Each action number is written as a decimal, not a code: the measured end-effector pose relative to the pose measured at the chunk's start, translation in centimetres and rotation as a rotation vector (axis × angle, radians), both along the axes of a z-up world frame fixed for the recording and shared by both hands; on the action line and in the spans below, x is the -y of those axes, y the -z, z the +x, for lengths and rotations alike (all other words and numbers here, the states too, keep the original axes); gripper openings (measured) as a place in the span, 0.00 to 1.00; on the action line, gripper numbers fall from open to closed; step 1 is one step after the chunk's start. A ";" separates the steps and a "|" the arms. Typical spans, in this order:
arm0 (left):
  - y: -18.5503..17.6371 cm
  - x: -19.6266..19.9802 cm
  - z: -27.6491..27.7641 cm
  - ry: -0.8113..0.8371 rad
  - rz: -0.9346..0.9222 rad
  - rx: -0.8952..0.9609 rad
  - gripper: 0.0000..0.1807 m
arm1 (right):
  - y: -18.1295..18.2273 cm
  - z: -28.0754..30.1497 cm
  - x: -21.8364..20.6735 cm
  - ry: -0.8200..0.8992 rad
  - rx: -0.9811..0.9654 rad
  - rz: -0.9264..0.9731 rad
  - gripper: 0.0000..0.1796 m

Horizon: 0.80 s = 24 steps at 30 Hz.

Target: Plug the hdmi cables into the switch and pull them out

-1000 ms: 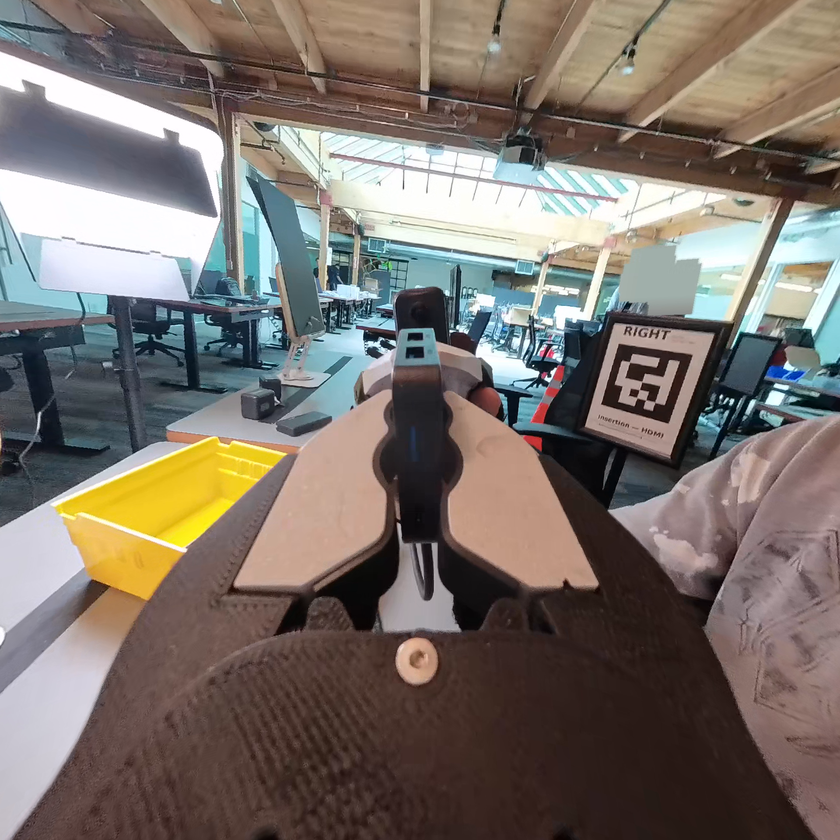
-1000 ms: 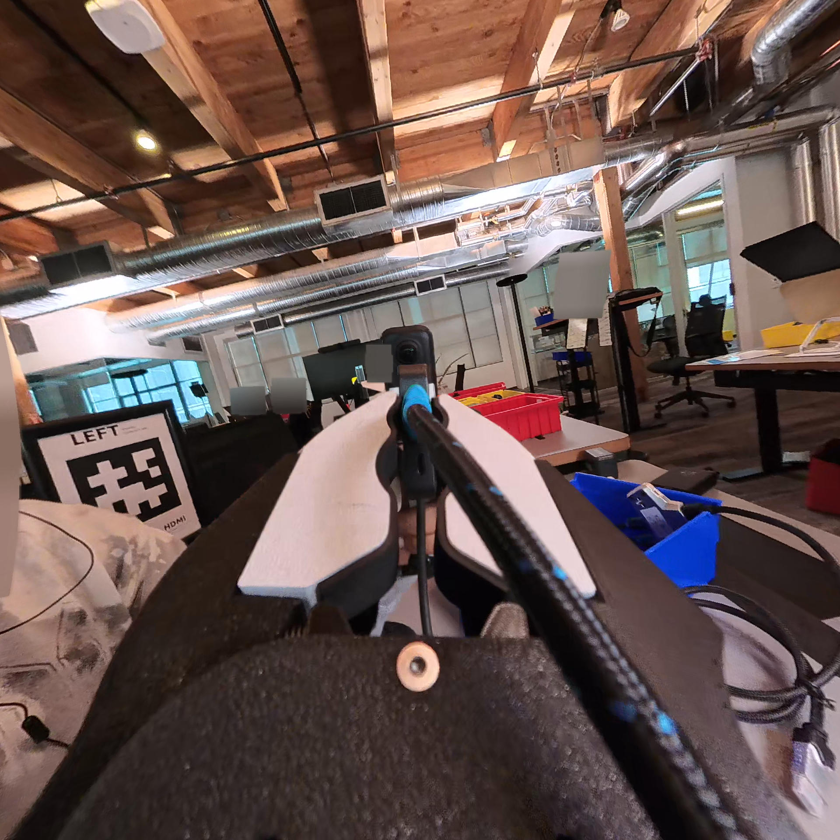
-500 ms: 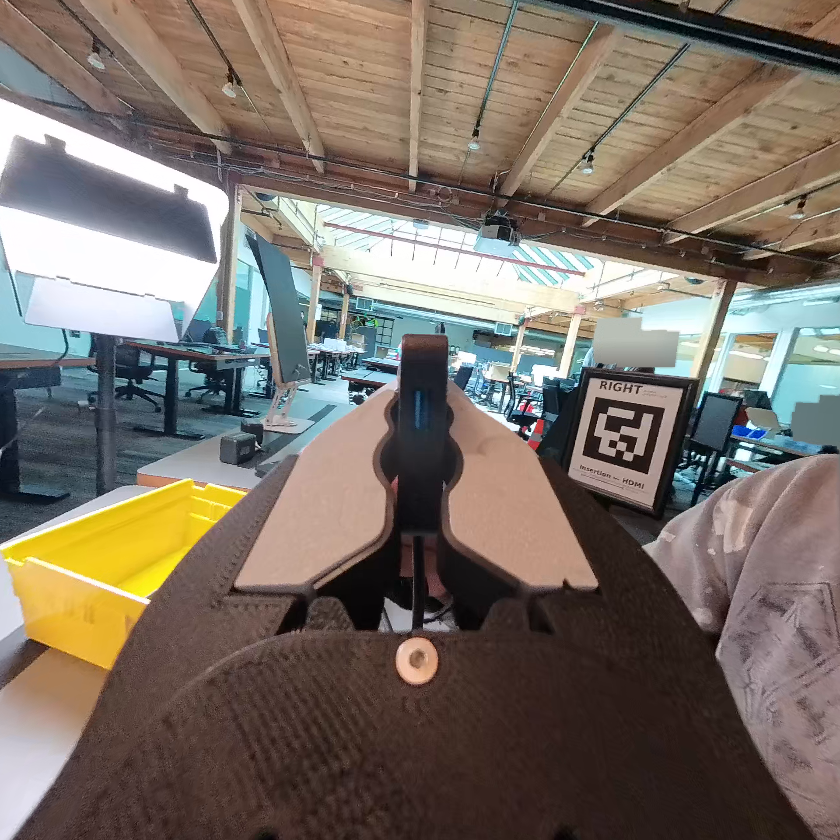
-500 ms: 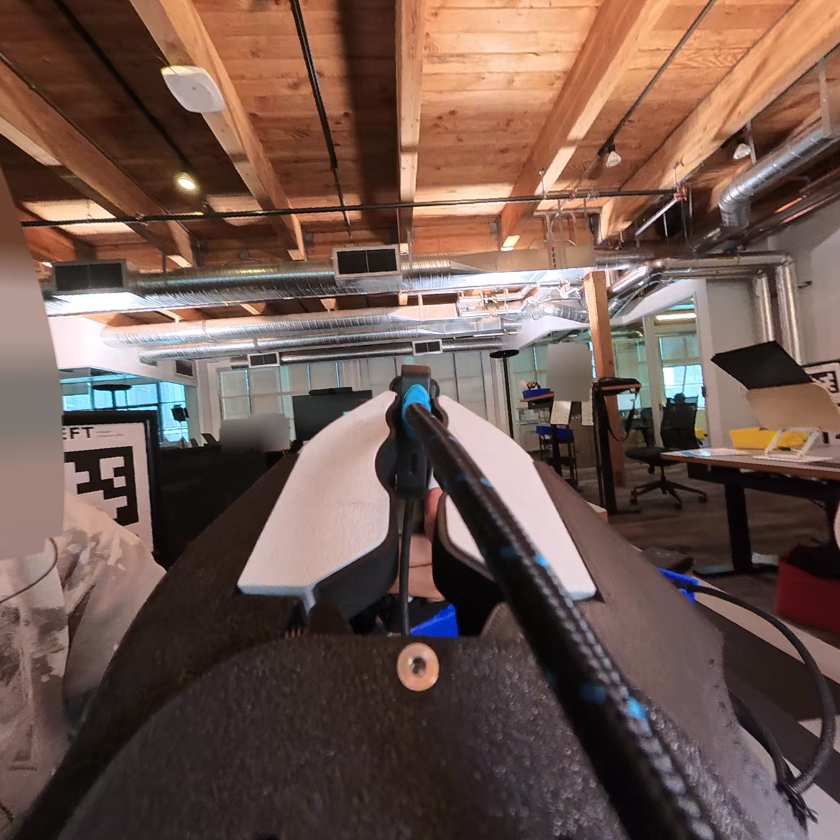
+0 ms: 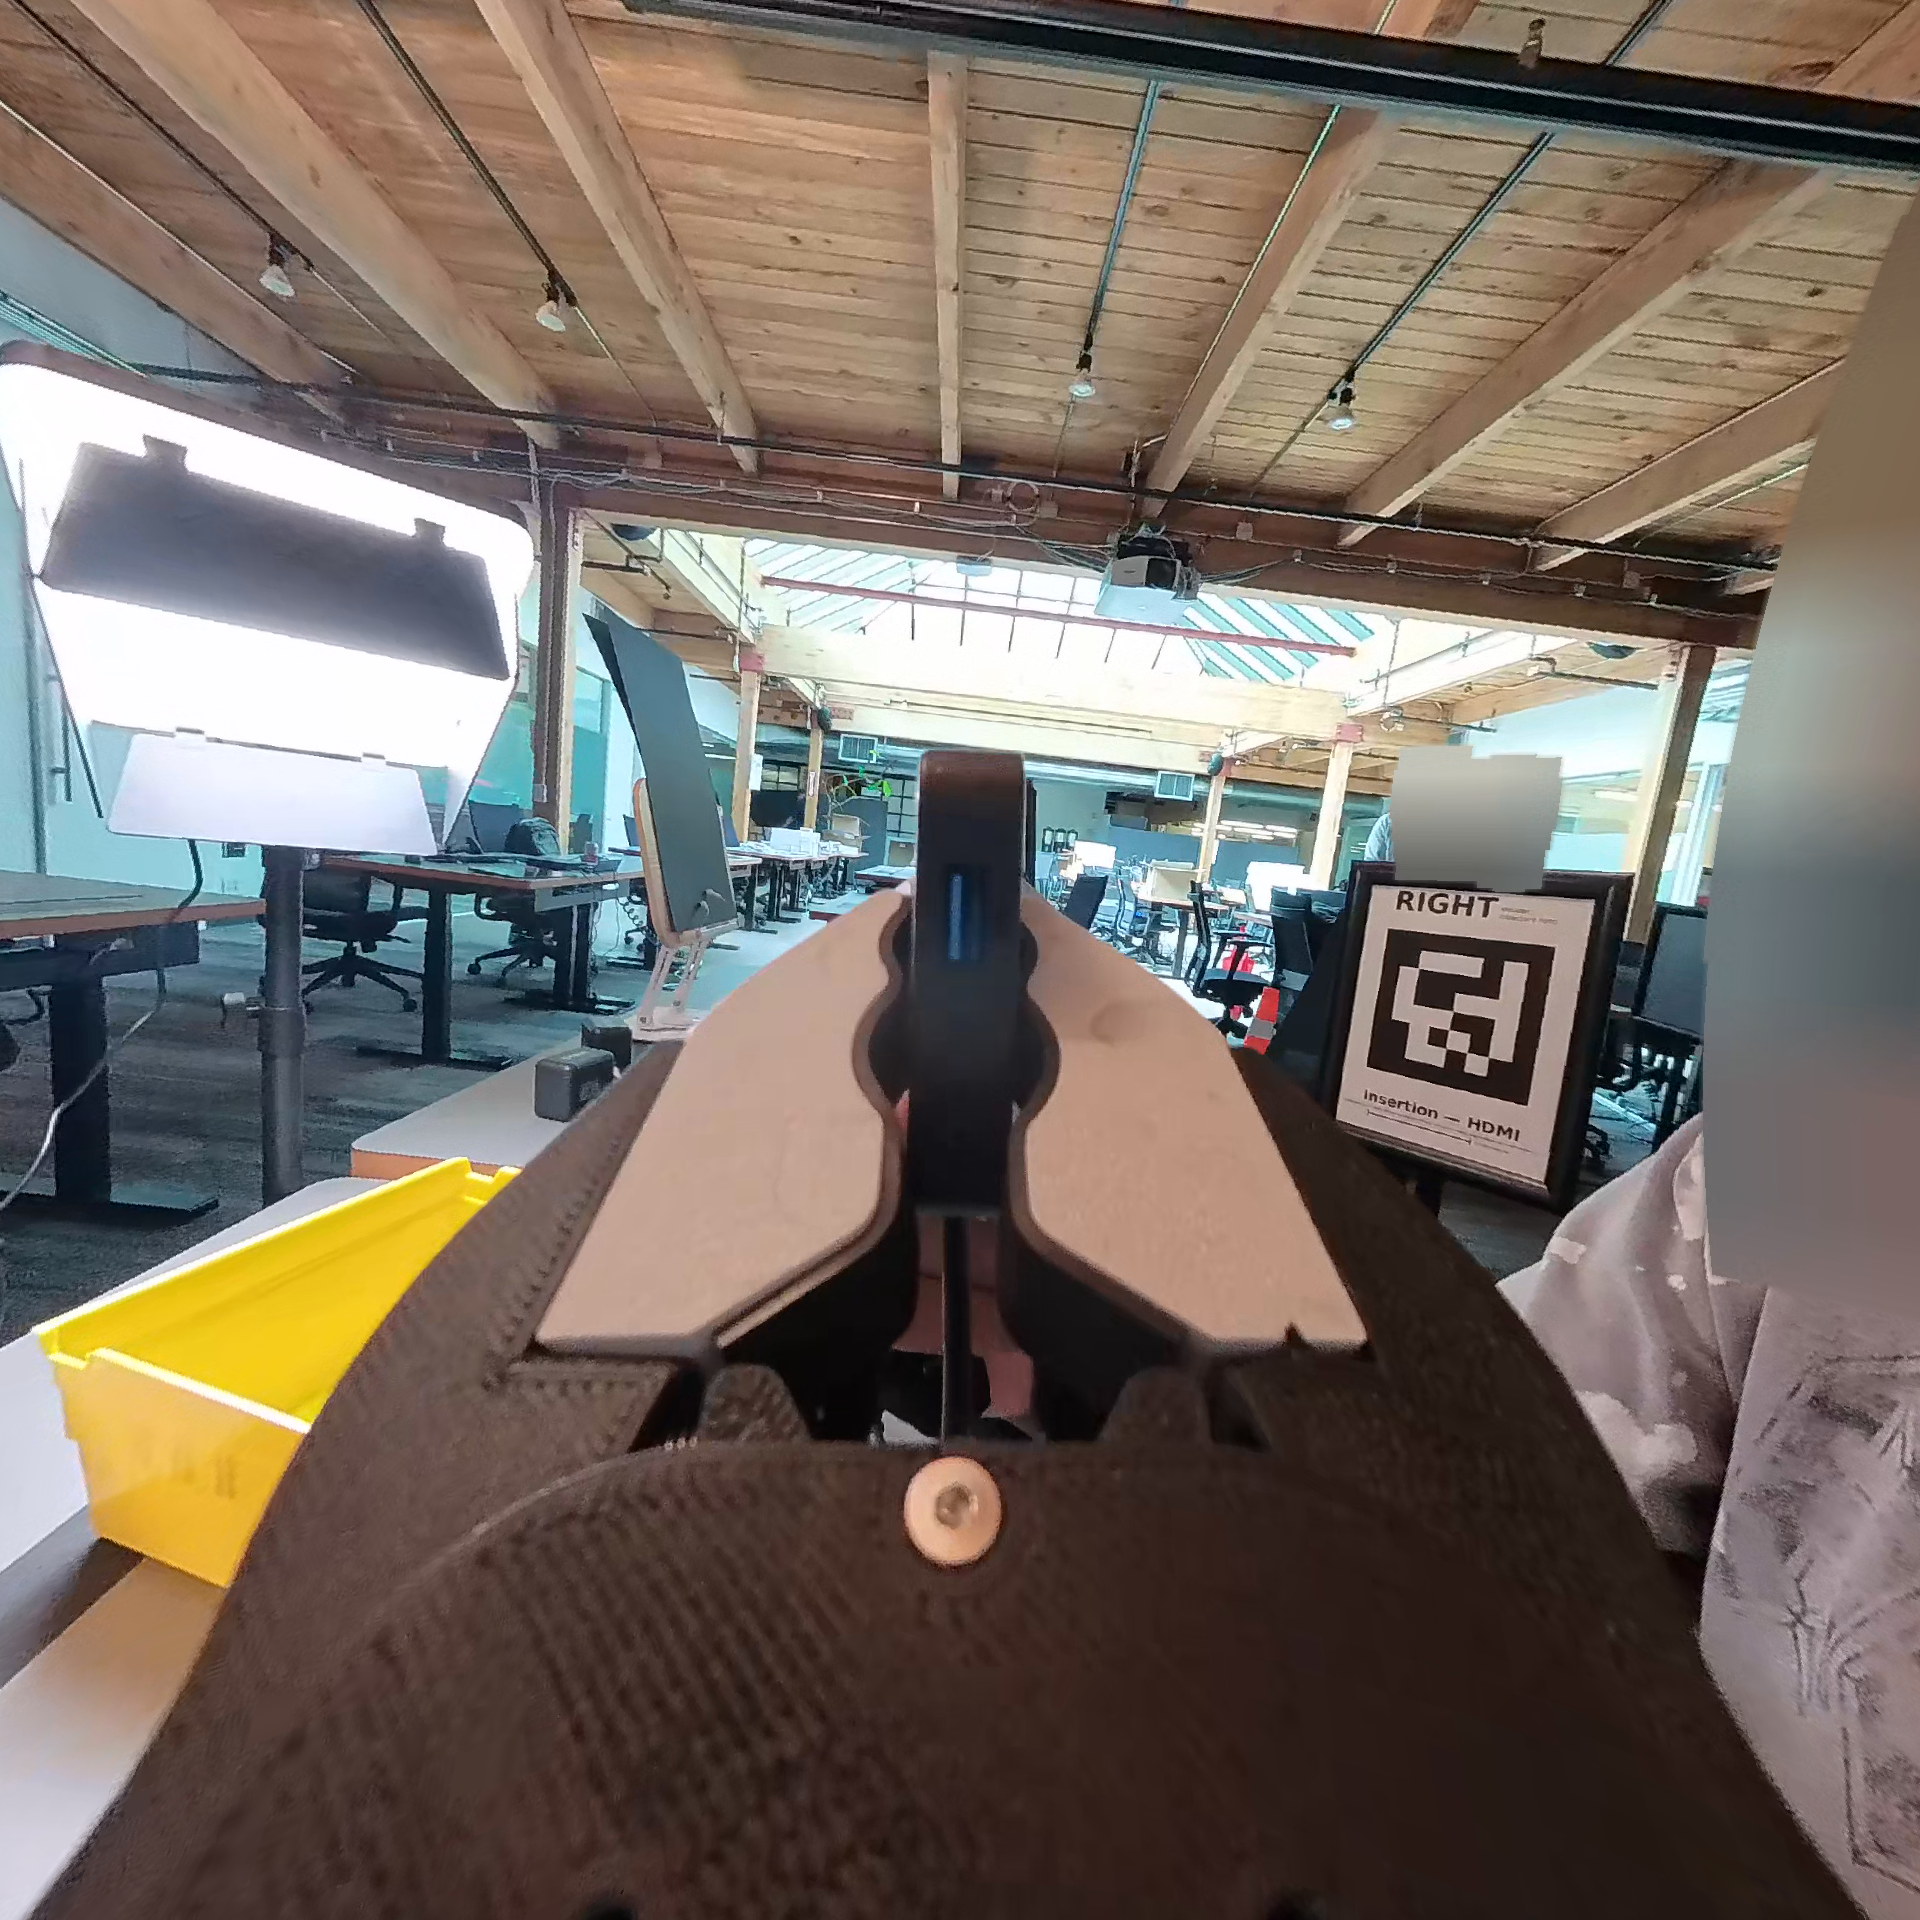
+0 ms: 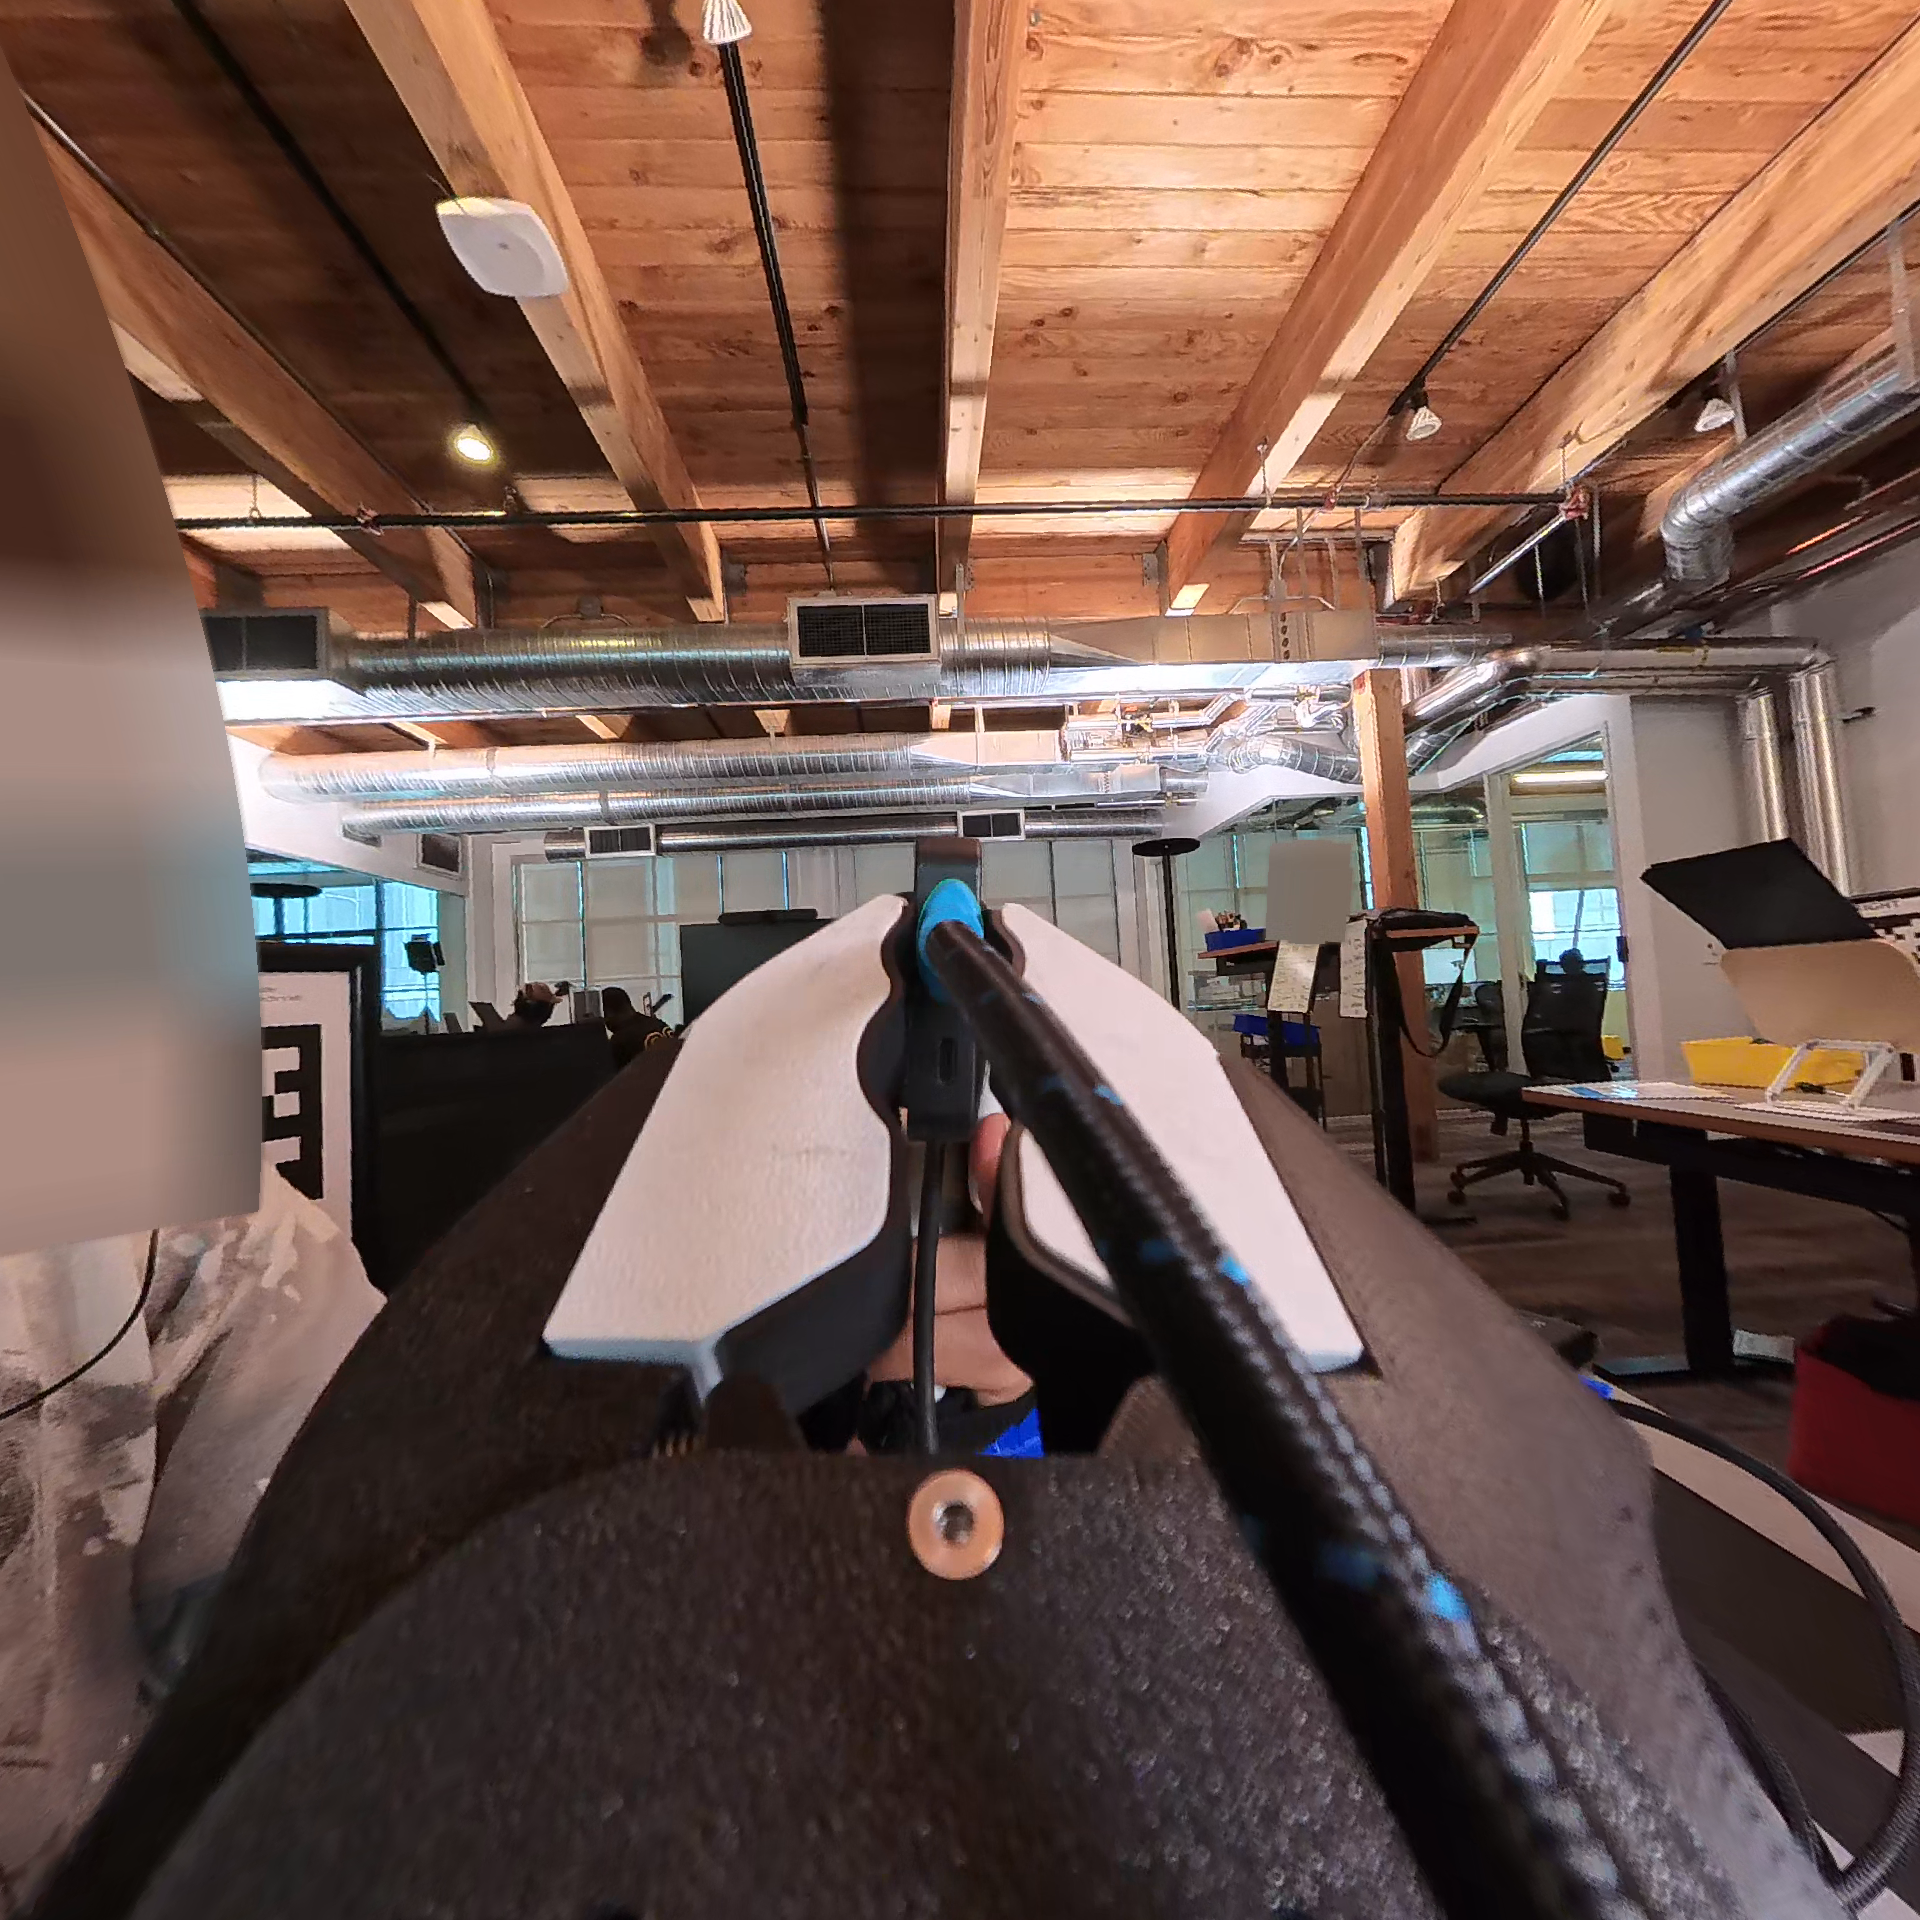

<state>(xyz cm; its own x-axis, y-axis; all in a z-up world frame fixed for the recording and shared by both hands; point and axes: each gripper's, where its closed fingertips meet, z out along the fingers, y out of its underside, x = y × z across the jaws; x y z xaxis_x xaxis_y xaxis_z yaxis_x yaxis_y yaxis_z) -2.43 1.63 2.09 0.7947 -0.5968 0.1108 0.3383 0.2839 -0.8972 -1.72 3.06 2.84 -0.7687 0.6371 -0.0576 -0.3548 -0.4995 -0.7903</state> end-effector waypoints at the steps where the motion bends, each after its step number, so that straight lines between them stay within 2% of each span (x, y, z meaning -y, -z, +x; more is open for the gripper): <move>1: -0.2 0.2 -0.4 -0.006 0.024 0.024 0.08 | -0.7 0.7 -1.8 -0.005 -0.043 -0.099 0.06; 2: -1.9 1.9 -2.7 -0.016 0.131 0.160 0.08 | -1.6 2.1 -5.4 -0.022 -0.102 -0.255 0.06; 3: -3.2 4.1 -5.6 -0.020 0.188 0.239 0.07 | -1.8 3.3 -8.4 0.006 -0.125 -0.284 0.06; 5: -3.9 6.5 -8.2 -0.235 0.190 0.045 0.08 | -1.4 3.7 -9.3 0.200 -0.077 -0.080 0.07; 7: -4.1 6.8 -7.0 -0.213 0.106 -0.049 0.08 | -2.0 3.8 -8.5 0.194 -0.025 -0.005 0.06; 10: -3.5 5.6 -6.8 -0.270 0.051 -0.088 0.08 | -1.0 1.9 -9.8 0.246 0.137 0.022 0.06; 14: -2.9 5.0 -8.0 -0.299 -0.002 -0.049 0.08 | 3.3 -1.6 -10.4 0.214 0.485 0.148 0.06; 20: -3.4 5.8 -8.8 -0.354 0.007 -0.068 0.08 | 12.6 -6.8 -12.9 0.175 1.023 0.645 0.06; 24: -3.5 6.3 -9.4 -0.388 0.003 -0.091 0.08 | 19.2 -7.2 -15.7 0.137 1.254 0.968 0.06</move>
<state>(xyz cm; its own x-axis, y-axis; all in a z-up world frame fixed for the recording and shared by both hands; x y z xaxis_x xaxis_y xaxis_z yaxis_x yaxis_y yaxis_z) -11.83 -4.66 5.59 0.9676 -0.2508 0.0283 0.1247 0.3774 -0.9176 -8.88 18.80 -16.35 -0.4841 0.8649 -0.1327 0.7398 0.3235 -0.5900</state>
